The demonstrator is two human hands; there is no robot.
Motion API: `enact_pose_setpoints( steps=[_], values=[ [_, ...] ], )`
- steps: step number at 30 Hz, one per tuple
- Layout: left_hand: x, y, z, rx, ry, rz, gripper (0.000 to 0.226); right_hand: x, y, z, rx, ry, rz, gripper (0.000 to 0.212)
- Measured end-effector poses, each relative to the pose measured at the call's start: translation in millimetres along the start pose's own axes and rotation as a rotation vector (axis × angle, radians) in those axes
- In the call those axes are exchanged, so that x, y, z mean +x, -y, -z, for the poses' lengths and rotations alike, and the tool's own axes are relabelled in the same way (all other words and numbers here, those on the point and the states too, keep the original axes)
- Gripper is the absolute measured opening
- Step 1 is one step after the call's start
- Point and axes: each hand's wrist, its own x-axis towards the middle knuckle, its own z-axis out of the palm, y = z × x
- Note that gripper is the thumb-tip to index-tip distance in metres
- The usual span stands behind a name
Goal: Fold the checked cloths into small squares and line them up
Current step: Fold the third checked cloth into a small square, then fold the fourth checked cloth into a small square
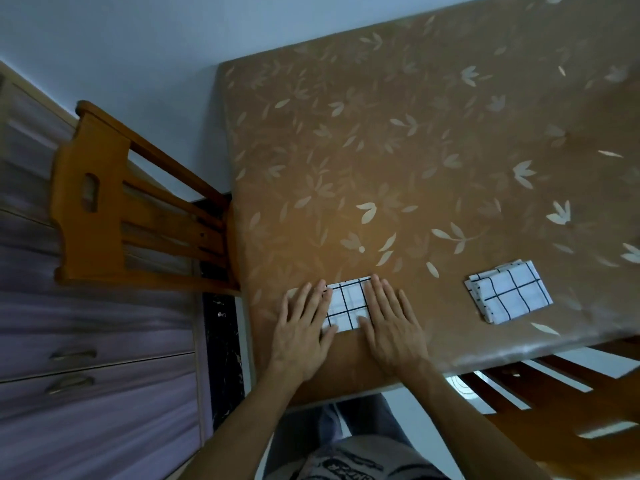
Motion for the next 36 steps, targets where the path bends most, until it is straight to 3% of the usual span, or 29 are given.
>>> enact_pose_setpoints(
  steps=[5,9,16,23,36],
  values=[
    [-12,-12,8,0.01,0.054,0.106,0.067,4,9,11,-0.03,0.071,-0.03,0.064],
    [-31,-20,23,-0.052,0.005,0.133,0.065,0,12,42,-0.011,0.037,-0.052,0.059],
    [-81,-9,60,-0.201,-0.017,0.168,0.061,-56,34,98,0.177,0.043,-0.008,0.03],
    [-141,-14,111,-0.198,-0.098,0.136,0.033,-135,31,135,0.247,-0.024,-0.058,0.028],
    [-158,-149,165,-0.205,-0.062,-0.01,0.033,-240,-70,204,0.3,-0.101,-0.262,0.039]
  ],
)
